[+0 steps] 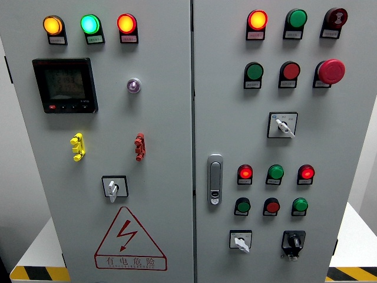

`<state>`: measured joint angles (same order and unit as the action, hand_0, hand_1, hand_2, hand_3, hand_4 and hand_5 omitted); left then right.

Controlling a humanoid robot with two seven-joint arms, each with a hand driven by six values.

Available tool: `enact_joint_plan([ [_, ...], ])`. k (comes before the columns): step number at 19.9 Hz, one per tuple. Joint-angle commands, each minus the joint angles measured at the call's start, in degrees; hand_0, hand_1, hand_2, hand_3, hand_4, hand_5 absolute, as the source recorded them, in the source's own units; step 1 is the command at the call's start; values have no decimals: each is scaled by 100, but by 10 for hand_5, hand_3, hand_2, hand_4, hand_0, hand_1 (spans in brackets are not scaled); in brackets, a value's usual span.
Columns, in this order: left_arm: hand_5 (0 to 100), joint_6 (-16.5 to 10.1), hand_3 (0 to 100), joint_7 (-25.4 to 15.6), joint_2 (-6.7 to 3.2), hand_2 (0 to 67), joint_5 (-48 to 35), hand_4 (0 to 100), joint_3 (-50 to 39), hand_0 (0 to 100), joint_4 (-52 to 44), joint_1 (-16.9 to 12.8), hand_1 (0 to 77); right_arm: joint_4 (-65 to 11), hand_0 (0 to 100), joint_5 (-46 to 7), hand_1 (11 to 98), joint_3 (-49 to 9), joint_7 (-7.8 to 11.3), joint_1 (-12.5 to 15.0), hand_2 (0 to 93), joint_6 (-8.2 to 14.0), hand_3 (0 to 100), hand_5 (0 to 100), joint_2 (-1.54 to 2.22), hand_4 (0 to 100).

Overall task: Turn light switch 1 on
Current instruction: 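Raise the left hand up to the white rotary switch knob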

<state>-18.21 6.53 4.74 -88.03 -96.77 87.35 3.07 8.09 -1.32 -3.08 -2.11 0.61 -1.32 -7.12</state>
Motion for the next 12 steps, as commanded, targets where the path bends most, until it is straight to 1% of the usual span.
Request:
enact_joint_plan([
  [1,515,2,603,147,1,299,-3,790,9,0,282,115,294,0,0,0,200,-9,0,0,0,0,198,104,0,194],
  [3,530,2,604,226,9,298,-3,791,0,0,370,299,290,0,0,0,200,0,0,0,0,0,198,104,0,194],
  [5,539,19,605,340,27,299,-3,792,-8,0,397,553,287,0,0,0,199,-9,0,0,0,0,198,104,0,194],
  [6,541,19,607,410,62,299,-3,792,-8,0,414,659,288,0,0,0,196,0,0,0,0,9,198,105,0,194],
  [7,547,28,611,498,71,299,-3,796,-8,0,441,765,289,0,0,0,197,-9,0,0,0,0,198,105,0,194],
  [8,554,45,612,568,80,299,-3,798,-8,0,458,827,290,0,0,0,198,0,0,0,0,0,197,105,8,194],
  [9,572,98,614,647,80,300,-3,802,0,0,467,914,293,0,0,0,198,0,0,0,0,0,197,105,0,194],
  [10,586,185,615,709,88,299,-12,809,9,0,459,985,300,0,0,0,199,0,0,0,0,0,197,105,0,194],
  [12,596,483,618,841,97,300,-12,815,27,0,458,1117,324,0,0,0,200,-9,0,0,0,0,197,105,0,194],
])
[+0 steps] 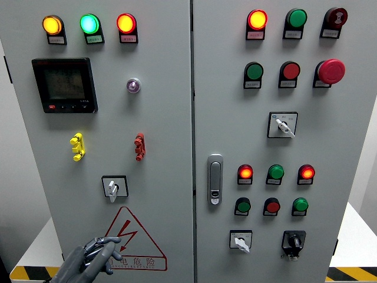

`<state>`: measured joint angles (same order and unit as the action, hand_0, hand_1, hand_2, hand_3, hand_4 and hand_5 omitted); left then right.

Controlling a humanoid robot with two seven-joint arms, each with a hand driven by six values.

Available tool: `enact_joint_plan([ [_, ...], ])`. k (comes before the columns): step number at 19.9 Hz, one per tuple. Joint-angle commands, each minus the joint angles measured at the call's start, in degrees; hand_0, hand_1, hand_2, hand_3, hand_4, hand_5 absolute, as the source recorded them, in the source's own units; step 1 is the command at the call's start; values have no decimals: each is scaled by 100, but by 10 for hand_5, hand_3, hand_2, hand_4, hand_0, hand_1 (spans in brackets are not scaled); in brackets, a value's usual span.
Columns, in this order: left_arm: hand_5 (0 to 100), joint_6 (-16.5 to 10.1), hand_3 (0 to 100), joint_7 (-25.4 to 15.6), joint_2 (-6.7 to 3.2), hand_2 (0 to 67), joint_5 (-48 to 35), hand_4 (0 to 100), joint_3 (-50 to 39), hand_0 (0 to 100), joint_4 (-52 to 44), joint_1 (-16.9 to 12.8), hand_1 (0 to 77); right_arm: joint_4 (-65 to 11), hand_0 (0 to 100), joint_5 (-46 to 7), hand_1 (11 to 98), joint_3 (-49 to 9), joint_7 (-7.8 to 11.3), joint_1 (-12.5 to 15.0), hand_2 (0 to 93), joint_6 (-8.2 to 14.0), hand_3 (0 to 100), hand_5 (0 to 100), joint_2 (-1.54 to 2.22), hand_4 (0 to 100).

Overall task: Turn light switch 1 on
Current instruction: 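Raise the left hand up to the white rotary switch knob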

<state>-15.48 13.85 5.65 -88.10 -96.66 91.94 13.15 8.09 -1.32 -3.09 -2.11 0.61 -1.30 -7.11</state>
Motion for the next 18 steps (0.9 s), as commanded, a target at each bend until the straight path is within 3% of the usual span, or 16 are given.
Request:
enact_joint_plan([
  [1,614,369,627,144,6,301,-5,831,24,0,-1,170,343,0,0,0,200,1,0,0,0,-2,197,105,-1,194],
  [3,643,589,639,153,15,304,-5,853,41,0,-1,275,376,0,0,0,200,1,0,0,0,-2,198,105,-1,194],
  [6,653,634,655,188,24,308,-23,870,68,0,-1,389,402,0,0,0,201,-7,0,0,0,7,198,105,-1,194],
  [9,646,1071,657,425,33,311,-32,873,190,0,-1,574,412,0,0,0,201,1,0,0,0,-2,198,105,8,194],
  [13,658,1564,675,443,50,317,-76,883,401,0,-1,706,427,0,0,0,200,1,0,0,0,-2,198,105,-1,194],
  [18,664,1855,695,469,59,332,-85,902,419,0,-1,820,461,0,0,0,194,1,0,0,0,-2,198,105,-1,194],
])
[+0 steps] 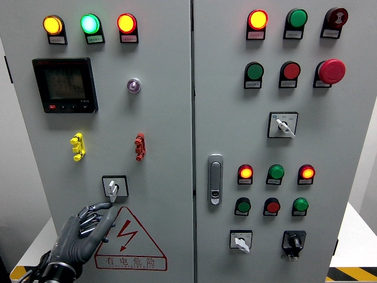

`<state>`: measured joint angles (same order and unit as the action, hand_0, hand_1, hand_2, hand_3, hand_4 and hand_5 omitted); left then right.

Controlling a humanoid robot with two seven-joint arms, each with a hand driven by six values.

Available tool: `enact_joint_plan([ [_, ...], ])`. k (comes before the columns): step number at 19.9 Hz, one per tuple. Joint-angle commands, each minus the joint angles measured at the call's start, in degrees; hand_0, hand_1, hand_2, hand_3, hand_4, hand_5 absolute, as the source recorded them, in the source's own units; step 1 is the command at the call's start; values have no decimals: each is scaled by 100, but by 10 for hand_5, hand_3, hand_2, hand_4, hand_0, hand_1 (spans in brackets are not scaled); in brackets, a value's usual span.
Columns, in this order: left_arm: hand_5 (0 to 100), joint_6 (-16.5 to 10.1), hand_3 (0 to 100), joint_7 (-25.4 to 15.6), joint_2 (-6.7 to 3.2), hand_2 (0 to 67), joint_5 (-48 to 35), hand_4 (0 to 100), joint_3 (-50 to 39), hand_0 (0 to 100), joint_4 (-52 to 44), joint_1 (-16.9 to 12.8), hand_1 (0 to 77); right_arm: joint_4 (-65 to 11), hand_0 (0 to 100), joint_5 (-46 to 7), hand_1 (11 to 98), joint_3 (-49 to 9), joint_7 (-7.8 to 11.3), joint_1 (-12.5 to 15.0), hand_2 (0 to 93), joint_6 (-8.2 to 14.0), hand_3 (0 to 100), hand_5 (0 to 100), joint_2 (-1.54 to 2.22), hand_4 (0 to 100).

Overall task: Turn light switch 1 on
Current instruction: 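Raise the left hand up to the white rotary switch knob, then close the left hand fingers around the rotary switch knob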

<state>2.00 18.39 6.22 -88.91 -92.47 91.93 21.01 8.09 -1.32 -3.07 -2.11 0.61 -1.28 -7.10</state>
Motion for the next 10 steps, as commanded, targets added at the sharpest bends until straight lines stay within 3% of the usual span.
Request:
enact_joint_plan([
  [1,664,195,698,102,2,333,-3,903,10,0,0,87,466,0,0,0,192,-9,0,0,0,-3,198,105,-2,194],
  [10,731,432,739,261,11,368,-3,940,142,0,44,237,534,0,0,0,200,0,0,0,0,-3,198,105,-2,194],
])
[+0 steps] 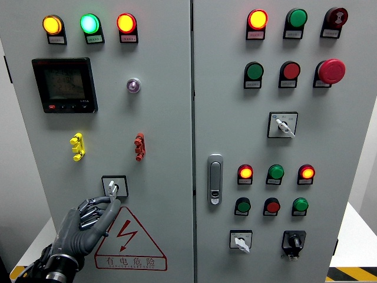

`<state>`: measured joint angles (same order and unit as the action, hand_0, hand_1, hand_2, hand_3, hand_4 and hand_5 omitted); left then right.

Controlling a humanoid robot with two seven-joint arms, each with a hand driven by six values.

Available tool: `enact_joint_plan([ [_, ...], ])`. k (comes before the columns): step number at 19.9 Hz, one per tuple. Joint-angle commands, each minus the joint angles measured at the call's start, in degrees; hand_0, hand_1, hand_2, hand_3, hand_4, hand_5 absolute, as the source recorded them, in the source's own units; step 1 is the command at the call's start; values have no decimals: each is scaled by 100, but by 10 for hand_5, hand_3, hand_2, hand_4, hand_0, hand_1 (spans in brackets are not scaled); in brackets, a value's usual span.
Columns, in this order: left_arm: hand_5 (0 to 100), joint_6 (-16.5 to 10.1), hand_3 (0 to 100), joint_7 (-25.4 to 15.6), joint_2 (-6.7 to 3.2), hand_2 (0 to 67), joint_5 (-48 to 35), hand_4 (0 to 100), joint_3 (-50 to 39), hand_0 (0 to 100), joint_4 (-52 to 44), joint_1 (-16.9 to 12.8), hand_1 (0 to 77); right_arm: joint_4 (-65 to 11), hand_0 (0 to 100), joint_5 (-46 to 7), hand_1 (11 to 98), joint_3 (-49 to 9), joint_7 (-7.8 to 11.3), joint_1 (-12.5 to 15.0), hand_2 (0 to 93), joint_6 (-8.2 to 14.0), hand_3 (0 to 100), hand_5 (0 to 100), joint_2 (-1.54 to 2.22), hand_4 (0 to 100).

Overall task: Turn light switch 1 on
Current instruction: 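Close the left hand fingers around the rotary switch knob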

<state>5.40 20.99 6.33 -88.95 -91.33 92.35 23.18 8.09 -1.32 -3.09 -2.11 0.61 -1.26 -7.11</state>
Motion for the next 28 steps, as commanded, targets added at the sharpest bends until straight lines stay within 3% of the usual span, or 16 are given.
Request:
enact_joint_plan([
  [1,732,206,741,2,0,372,0,941,71,0,3,20,541,0,0,0,200,-8,0,0,0,3,198,105,0,194],
  [3,741,400,747,11,0,377,0,943,124,0,3,20,559,0,0,0,200,1,0,0,0,3,198,105,0,194],
  [12,755,409,763,72,0,387,9,951,133,0,-6,143,585,0,0,0,196,-8,0,0,0,3,198,105,0,194],
  [23,796,418,792,344,0,389,9,979,141,0,3,266,557,0,0,0,197,1,0,0,0,3,198,105,0,194],
  [28,807,550,850,406,0,390,9,1000,238,0,3,274,554,0,0,0,197,1,0,0,0,3,198,105,0,194],
])
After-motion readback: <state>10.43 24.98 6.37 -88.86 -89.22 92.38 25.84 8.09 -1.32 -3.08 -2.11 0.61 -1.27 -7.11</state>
